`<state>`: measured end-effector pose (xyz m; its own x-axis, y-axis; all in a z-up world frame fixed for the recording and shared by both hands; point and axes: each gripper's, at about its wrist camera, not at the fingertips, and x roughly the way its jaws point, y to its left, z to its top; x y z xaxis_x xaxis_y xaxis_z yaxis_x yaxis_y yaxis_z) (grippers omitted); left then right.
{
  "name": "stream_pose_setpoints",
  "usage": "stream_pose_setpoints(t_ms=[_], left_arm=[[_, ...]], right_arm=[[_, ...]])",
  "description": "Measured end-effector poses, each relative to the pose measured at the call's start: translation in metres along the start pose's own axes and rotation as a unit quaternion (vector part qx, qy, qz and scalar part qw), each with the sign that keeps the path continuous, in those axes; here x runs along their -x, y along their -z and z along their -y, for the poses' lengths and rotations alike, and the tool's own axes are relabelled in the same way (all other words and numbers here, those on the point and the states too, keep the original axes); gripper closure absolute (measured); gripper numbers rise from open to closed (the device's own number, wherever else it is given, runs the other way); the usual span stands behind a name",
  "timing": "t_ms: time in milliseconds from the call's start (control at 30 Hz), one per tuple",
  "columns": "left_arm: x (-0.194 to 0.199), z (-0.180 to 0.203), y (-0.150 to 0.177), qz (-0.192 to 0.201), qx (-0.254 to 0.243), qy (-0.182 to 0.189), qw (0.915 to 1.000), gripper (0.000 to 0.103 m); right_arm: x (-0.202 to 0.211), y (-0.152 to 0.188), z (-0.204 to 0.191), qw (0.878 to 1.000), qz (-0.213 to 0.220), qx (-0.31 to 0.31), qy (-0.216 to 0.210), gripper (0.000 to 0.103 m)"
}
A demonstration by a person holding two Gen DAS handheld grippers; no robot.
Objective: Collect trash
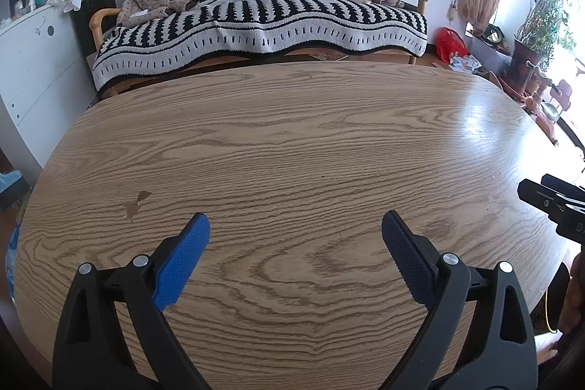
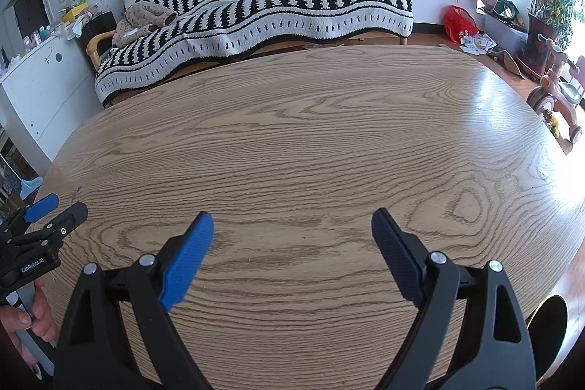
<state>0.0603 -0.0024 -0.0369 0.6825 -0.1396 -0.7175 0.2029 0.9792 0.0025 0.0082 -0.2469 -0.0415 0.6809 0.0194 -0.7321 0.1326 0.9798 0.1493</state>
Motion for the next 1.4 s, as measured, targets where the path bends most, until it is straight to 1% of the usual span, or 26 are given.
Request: stream_pose_setpoints(t_ms=[300, 567, 867, 967, 1100, 1400], left_arm=[[0.000, 0.000, 0.002, -0.002, 0.000, -0.001, 1.0000, 0.011], [0.000, 0.000, 0.004, -0.005, 0.004, -0.007, 1.0000, 0.007], [0.008, 0.010, 0.005, 0.019, -0.025, -0.006, 0.9995, 0.007], [0.006, 0.009, 0.004, 0.010, -0.022, -0.014, 0.9996, 0.007], [0.002, 0.005, 0.000, 0.000, -0.013, -0.010, 0.9999, 0.007], [0.003, 0.005, 0.000, -0.002, -0.012, -0.007, 0.9999, 0.007]], right_arm=[[0.000, 0.000, 0.000, 1.000, 0.000, 0.001, 0.000, 0.018], [-0.001, 0.000, -0.001, 1.000, 0.000, 0.001, 0.000, 0.018], [0.000, 0.001, 0.002, 1.000, 0.001, 0.001, 0.000, 0.017], [0.000, 0.001, 0.002, 1.000, 0.002, 0.000, 0.000, 0.015], [-0.001, 0.000, 0.002, 1.000, 0.003, -0.002, 0.002, 0.014], [-0.001, 0.000, 0.002, 1.000, 0.003, -0.001, 0.002, 0.014]])
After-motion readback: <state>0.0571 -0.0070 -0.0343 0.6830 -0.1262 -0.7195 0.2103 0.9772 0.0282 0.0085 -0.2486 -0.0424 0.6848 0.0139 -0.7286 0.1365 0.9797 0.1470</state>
